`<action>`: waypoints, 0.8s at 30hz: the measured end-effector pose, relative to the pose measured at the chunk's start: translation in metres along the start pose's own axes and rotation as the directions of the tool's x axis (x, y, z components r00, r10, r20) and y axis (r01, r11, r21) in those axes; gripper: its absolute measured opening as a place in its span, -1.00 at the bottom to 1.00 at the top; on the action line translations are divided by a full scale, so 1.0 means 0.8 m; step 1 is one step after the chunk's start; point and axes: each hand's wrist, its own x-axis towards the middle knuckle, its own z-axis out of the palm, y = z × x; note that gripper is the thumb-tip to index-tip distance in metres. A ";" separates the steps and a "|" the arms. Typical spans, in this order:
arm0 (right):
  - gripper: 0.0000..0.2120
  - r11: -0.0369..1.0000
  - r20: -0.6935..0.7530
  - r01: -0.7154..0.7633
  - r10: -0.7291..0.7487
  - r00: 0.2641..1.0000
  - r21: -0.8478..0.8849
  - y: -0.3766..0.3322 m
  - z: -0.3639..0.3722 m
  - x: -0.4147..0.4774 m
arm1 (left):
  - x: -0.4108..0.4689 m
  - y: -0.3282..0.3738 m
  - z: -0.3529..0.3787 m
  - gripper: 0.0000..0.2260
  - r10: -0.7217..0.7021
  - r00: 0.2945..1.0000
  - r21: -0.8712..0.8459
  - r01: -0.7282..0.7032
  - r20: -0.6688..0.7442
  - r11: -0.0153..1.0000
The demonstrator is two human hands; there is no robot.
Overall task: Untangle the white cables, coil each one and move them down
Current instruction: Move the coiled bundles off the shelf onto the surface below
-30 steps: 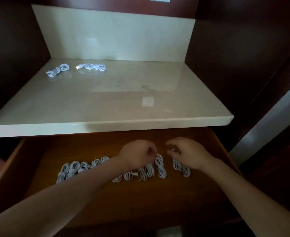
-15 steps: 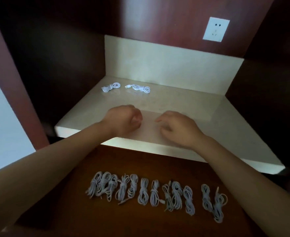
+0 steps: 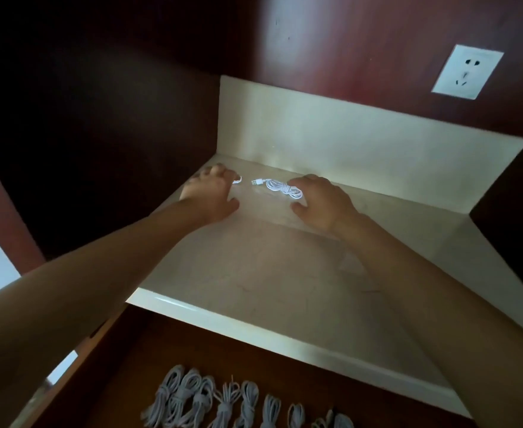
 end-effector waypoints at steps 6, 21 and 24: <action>-0.52 0.996 0.019 -0.068 0.067 0.998 0.056 0.023 0.034 0.055 | 0.039 -0.011 0.037 -0.49 -0.092 0.994 -0.012 0.091 -0.064 0.996; -0.71 0.981 0.085 -0.174 0.167 0.982 0.081 0.010 0.066 0.077 | 0.065 -0.014 0.061 -0.60 -0.177 0.979 0.222 0.196 -0.103 0.955; -0.69 0.984 0.021 -0.169 0.168 0.986 0.049 0.002 0.068 0.070 | 0.064 -0.020 0.068 -0.70 -0.232 0.970 0.292 0.242 -0.071 0.925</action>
